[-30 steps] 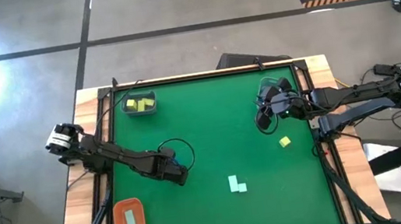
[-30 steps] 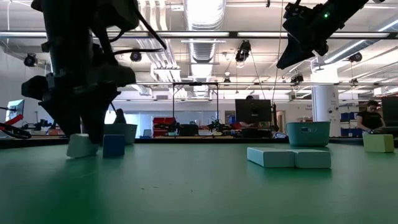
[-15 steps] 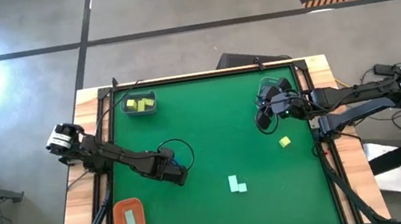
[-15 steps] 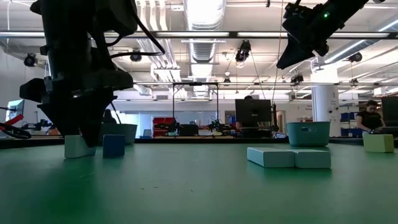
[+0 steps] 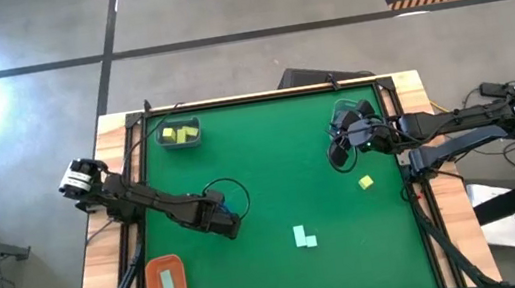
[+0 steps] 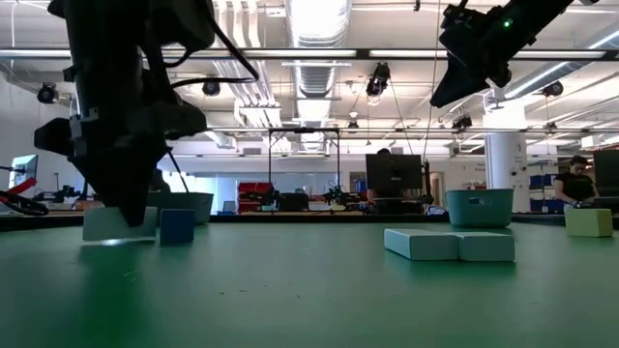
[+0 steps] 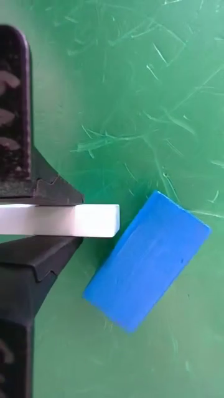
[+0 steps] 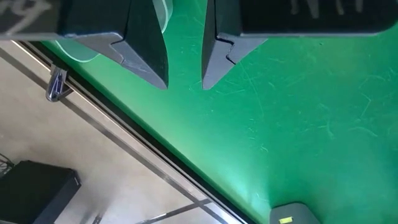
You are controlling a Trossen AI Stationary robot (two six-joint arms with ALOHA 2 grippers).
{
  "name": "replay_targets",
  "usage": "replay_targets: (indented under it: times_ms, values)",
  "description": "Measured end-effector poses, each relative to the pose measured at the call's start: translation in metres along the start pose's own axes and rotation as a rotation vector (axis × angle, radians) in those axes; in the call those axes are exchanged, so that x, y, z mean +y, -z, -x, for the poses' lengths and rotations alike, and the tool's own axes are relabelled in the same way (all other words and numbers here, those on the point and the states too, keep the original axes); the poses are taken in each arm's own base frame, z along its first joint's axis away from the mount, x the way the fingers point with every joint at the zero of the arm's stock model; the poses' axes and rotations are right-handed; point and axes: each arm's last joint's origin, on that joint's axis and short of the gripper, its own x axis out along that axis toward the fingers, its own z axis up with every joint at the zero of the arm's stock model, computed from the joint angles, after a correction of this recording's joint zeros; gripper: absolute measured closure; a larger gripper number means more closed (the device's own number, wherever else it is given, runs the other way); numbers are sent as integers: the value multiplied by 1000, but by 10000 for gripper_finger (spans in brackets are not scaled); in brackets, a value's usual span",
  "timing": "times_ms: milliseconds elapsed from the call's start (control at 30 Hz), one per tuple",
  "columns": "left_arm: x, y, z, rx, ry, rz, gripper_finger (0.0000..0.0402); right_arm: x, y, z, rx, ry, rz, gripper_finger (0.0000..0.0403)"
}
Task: Sort & place blocks by color
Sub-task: Put the light blue block into the orange bin
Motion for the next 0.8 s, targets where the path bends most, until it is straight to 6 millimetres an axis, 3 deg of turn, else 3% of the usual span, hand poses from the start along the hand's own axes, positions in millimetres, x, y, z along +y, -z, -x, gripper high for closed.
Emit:
replay_targets:
  times_ms: [133, 367, 567, 800]
  values:
    - [0, 0, 19, 7, -30, -23, 363, 0, 0, 0, 1, 0, 1, 319]
    - [-10, 15, 75, 88, 52, -235, 363, 0, 2, -1, 5, 3, 1, 319]
    - [-15, 56, 109, 206, 209, -523, 363, 0, 3, -1, 8, 4, -3, 319]
    - [3, 109, 111, 340, 166, -663, 348, 0, 3, -1, 7, 4, -14, 319]
